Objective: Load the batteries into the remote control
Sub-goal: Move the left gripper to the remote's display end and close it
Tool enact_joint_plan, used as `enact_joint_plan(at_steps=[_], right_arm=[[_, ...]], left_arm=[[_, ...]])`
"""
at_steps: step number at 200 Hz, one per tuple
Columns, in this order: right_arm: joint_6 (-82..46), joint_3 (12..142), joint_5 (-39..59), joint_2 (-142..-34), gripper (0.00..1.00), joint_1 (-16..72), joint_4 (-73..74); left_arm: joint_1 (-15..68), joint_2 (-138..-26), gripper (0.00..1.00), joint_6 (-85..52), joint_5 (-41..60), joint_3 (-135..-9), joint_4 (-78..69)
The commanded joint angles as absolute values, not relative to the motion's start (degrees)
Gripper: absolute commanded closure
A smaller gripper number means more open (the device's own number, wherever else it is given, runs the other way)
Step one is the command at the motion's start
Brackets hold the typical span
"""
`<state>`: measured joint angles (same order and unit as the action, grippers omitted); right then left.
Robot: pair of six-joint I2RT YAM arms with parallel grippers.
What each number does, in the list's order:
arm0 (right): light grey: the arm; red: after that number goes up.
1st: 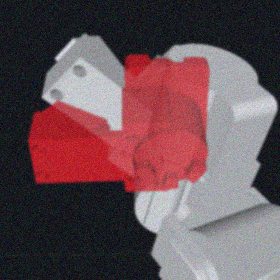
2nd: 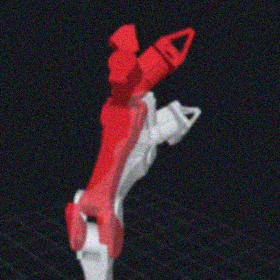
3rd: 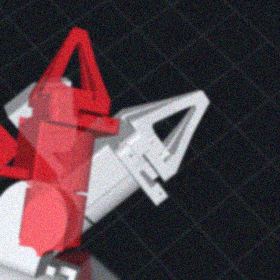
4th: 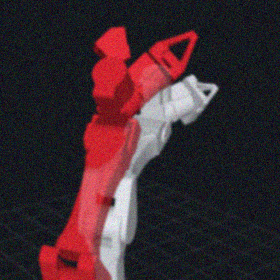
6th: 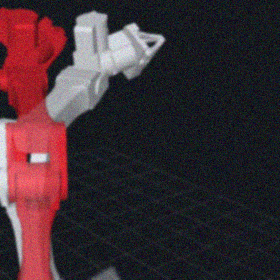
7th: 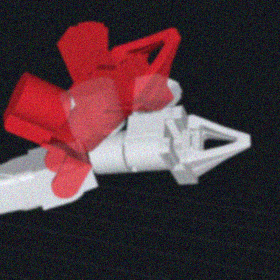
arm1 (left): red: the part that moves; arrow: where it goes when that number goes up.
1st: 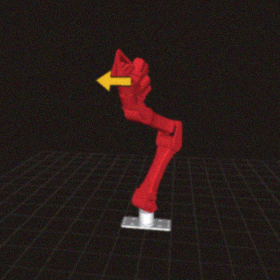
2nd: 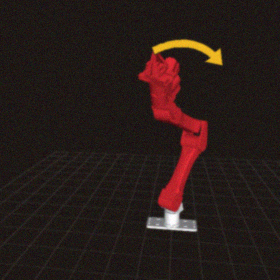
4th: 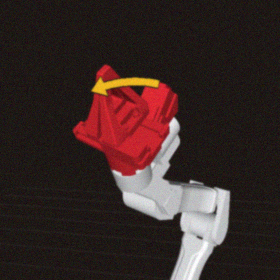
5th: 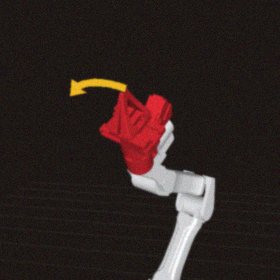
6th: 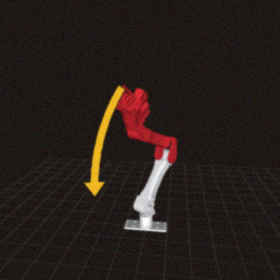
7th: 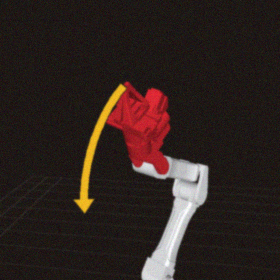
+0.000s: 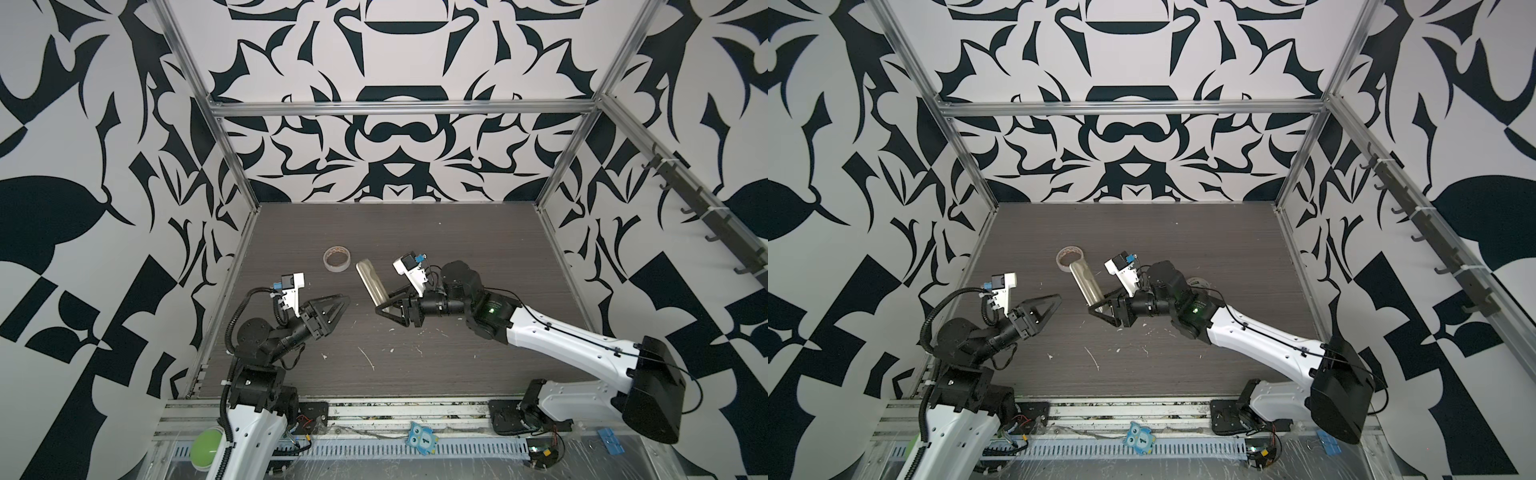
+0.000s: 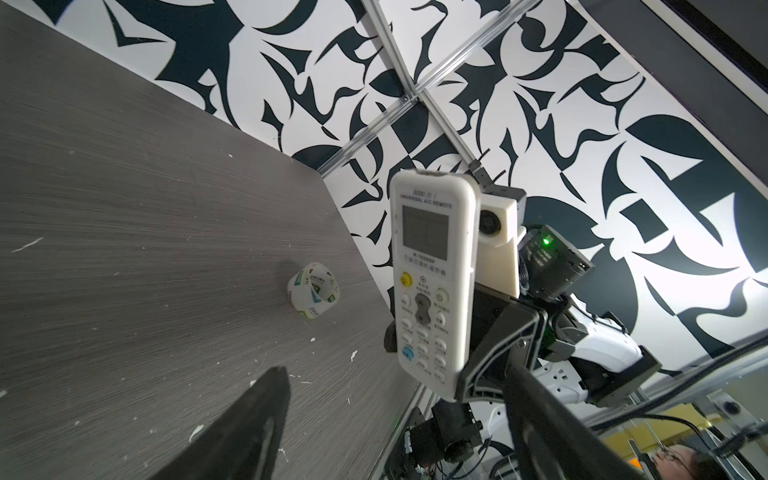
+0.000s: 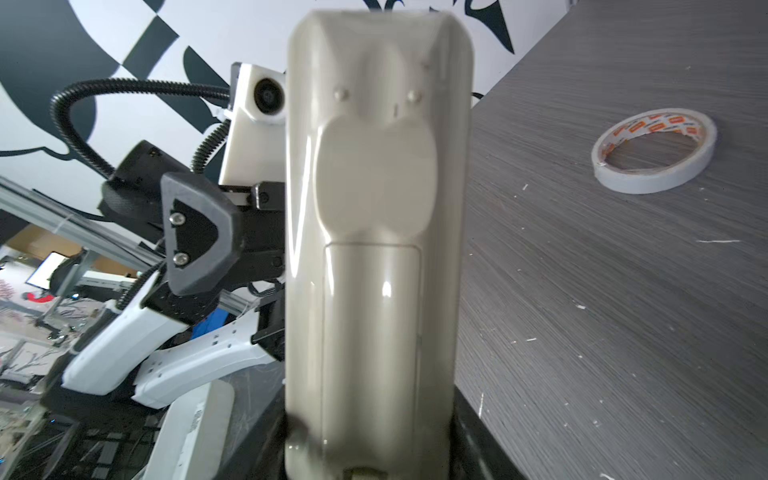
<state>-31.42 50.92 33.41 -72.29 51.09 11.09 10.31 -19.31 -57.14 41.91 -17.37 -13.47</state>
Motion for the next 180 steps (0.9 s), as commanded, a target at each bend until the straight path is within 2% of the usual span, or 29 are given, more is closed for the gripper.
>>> enact_joint_plan(at_steps=[1,83,180], right_arm=[[-35.62,51.08,40.17,-71.48,1.00,50.63,21.28],[-47.15,49.07,46.93,-74.79,1.00,48.30,36.24],[-47.46,48.34,48.17,-74.10,1.00,48.16,36.65]], left_arm=[[11.14,-19.91,0.10,-57.96,42.16,-19.56,-19.20],[17.70,-29.00,0.09,-57.68,40.53,-21.73,-31.54],[25.13,-35.85,0.10,-53.08,35.77,-24.42,-34.46]])
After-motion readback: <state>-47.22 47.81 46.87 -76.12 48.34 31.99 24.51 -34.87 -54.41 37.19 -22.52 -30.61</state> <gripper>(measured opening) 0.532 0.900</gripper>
